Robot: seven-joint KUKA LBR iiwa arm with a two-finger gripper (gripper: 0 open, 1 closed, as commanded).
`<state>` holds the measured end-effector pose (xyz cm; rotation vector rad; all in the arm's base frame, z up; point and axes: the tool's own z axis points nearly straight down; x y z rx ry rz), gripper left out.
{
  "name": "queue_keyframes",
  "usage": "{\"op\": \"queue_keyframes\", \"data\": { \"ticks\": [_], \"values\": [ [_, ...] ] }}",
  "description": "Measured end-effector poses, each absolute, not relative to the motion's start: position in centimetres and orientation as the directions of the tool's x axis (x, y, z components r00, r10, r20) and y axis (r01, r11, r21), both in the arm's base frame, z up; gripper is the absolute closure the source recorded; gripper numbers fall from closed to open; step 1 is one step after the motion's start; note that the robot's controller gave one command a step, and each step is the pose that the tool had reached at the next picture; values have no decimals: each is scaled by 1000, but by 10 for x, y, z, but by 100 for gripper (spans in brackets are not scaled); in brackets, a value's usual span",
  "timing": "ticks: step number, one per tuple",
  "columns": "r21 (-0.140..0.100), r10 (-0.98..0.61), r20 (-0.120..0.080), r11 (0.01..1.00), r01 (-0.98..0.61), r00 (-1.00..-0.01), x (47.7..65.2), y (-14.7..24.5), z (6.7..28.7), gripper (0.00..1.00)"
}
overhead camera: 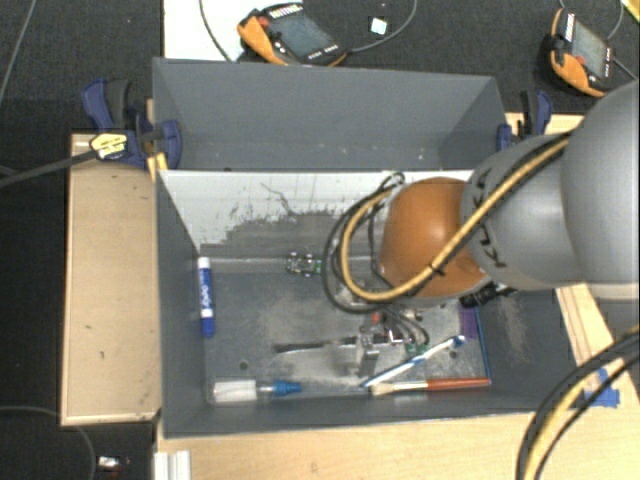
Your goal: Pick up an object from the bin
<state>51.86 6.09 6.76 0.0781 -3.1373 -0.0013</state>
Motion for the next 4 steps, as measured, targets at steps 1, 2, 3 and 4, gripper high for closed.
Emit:
{"op": "queue_keyframes", "data": {
  "ticks": [1, 2, 3, 4],
  "values": [
    [5, -8, -15, 1000, -8, -1000, 513, 68, 154, 0],
    [2, -61, 3, 998, -61, -998, 517, 91, 100, 0],
    [6, 47, -17, 999, 47, -999, 528, 103, 70, 0],
    [2, -15, 0, 1000, -15, -1000, 513, 70, 71, 100]
  ]
}}
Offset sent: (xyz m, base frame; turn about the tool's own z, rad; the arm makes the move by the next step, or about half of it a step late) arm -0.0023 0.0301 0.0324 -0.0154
